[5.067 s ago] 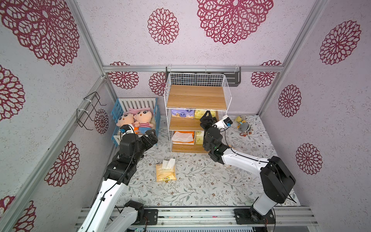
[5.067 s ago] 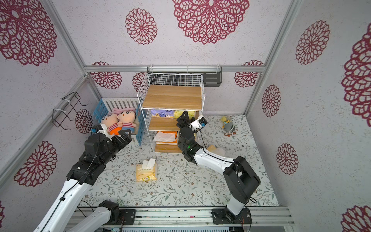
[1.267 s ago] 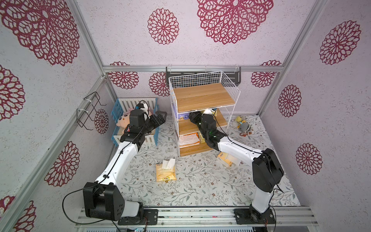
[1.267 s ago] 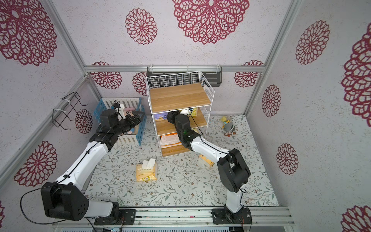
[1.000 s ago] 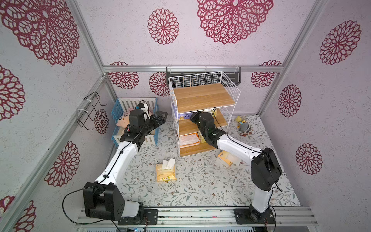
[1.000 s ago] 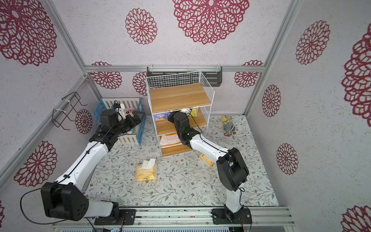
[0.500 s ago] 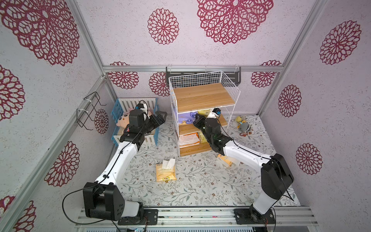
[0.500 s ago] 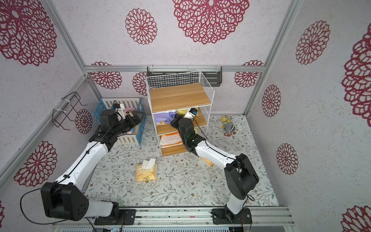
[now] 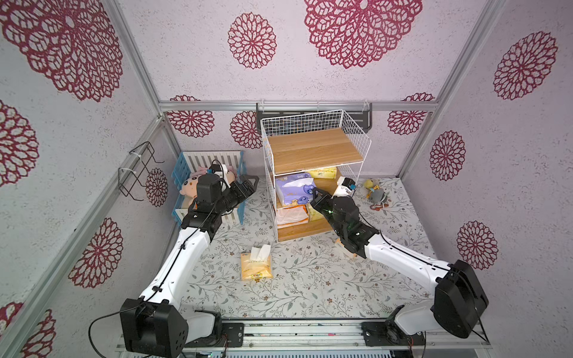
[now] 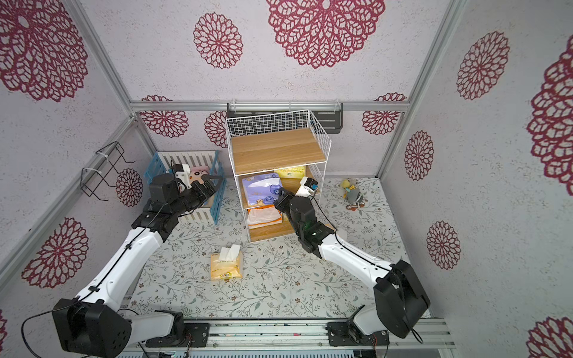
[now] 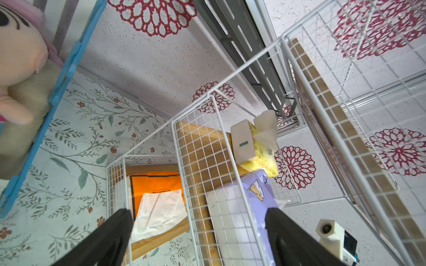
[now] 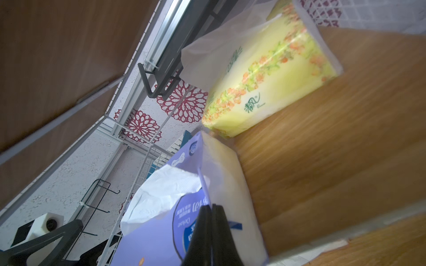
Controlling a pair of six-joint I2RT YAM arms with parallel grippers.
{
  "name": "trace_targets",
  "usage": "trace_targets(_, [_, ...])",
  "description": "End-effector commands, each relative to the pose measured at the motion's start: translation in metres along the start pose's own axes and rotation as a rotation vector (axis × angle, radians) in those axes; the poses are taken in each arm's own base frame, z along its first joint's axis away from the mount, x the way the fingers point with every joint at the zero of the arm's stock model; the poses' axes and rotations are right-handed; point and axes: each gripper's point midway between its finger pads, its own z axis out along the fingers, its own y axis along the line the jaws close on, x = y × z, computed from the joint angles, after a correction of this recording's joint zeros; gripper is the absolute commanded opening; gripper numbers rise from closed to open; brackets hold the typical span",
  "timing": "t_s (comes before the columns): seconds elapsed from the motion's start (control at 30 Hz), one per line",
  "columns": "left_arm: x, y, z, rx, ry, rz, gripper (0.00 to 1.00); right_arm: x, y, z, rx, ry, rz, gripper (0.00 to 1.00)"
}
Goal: Remove the tissue boxes from the shelf
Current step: Pick up a box of tissues from the shelf, then place the box of tissues at the center of the board.
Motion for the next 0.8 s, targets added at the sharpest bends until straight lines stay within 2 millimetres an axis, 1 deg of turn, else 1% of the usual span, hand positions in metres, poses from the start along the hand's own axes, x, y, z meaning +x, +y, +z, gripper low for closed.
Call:
trace_targets(0.0, [0.010, -0.005, -0.007, -0.016, -0.002, -0.003, 0.97, -0.004, 0.008, -0.021, -0.030, 0.018, 0.014, 0.00])
trace_targets(0.2, [0.021, -0.009, -0.016, -0.036, -0.016, -0.022, 0.97, -0.004, -0.003, -0.059, -0.026, 0.046, 0.019, 0.00])
trace_targets(0.3, [0.020, -0.014, -0.022, -0.039, -0.033, -0.024, 0.97, 0.001, -0.011, -0.079, -0.019, 0.066, 0.023, 0.00])
trace_targets(0.4, [0.019, -0.022, -0.030, -0.036, -0.054, -0.019, 0.97, 0.010, -0.023, -0.096, -0.010, 0.095, 0.034, 0.00])
trace_targets(0.47, [0.020, -0.028, -0.035, -0.035, -0.060, -0.012, 0.97, 0.019, -0.033, -0.107, -0.002, 0.114, 0.037, 0.00])
trace_targets(0.63, [0.025, -0.043, -0.050, -0.037, -0.074, 0.009, 0.97, 0.053, -0.066, -0.127, 0.028, 0.180, 0.020, 0.00])
trace_targets(0.77, [0.030, -0.045, -0.063, -0.060, -0.095, 0.025, 0.97, 0.086, -0.097, -0.138, 0.049, 0.239, 0.015, 0.00])
